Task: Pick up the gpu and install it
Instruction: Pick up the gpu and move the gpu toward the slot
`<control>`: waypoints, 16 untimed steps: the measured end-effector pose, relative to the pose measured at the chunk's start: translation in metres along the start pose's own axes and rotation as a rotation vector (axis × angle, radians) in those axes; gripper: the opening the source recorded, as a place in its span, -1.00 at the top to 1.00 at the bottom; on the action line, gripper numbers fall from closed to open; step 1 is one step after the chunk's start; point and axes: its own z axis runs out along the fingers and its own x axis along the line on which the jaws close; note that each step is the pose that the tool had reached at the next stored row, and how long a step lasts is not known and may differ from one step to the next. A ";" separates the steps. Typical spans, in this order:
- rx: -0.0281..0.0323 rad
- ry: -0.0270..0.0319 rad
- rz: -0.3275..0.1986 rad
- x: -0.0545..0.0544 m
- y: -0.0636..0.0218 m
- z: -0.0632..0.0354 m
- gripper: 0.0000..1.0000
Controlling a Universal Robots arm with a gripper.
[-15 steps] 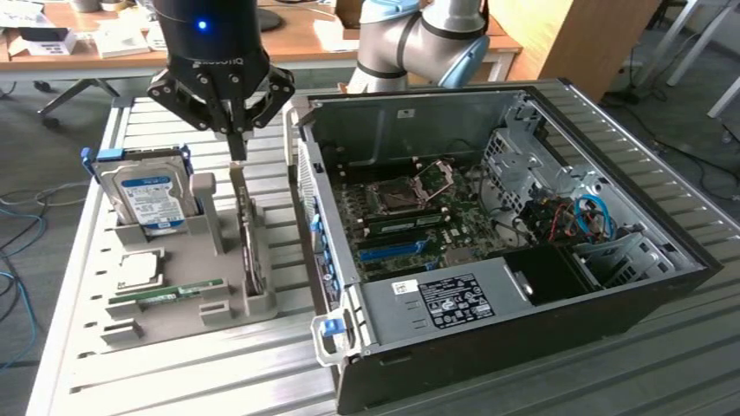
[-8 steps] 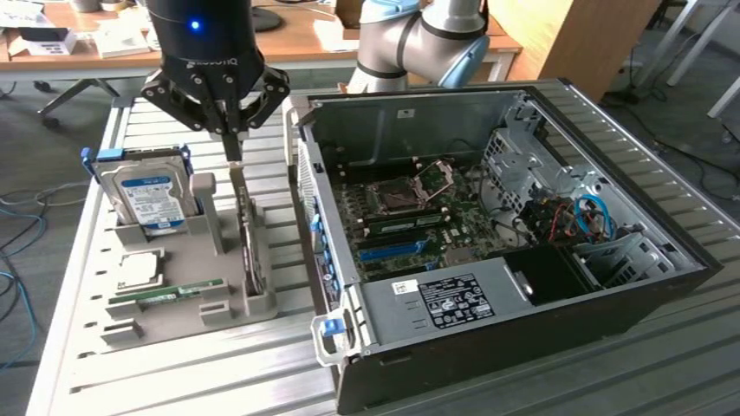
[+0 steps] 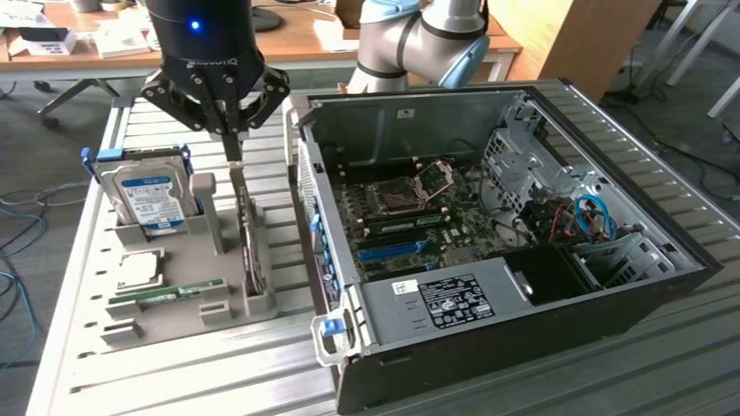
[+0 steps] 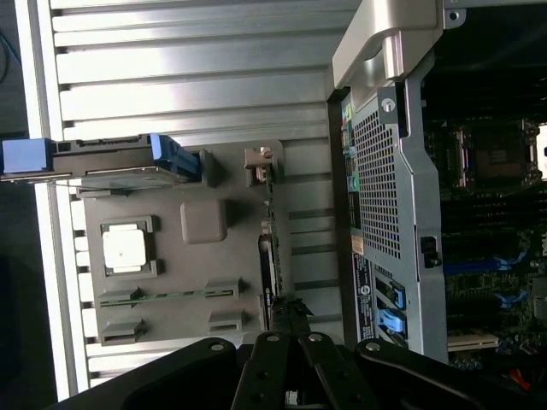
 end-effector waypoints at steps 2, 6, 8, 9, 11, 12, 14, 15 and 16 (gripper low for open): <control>0.0000 0.0000 0.000 0.000 0.0000 0.0000 0.79; 0.0000 0.0000 0.000 0.000 0.0000 0.0000 0.77; 0.0000 0.0000 0.000 0.000 0.0000 0.0000 0.66; 0.0000 0.0001 0.000 0.000 0.0000 0.0000 0.54; 0.0000 0.0000 0.000 0.000 0.0000 0.0000 0.42; 0.0000 0.0000 0.000 0.000 0.0000 0.0000 0.30; 0.0000 0.0000 0.000 0.000 0.0000 0.0000 0.18; 0.0000 0.0001 0.000 0.000 0.0000 0.0000 0.06; 0.0000 0.0000 0.000 0.000 0.0000 0.0000 0.06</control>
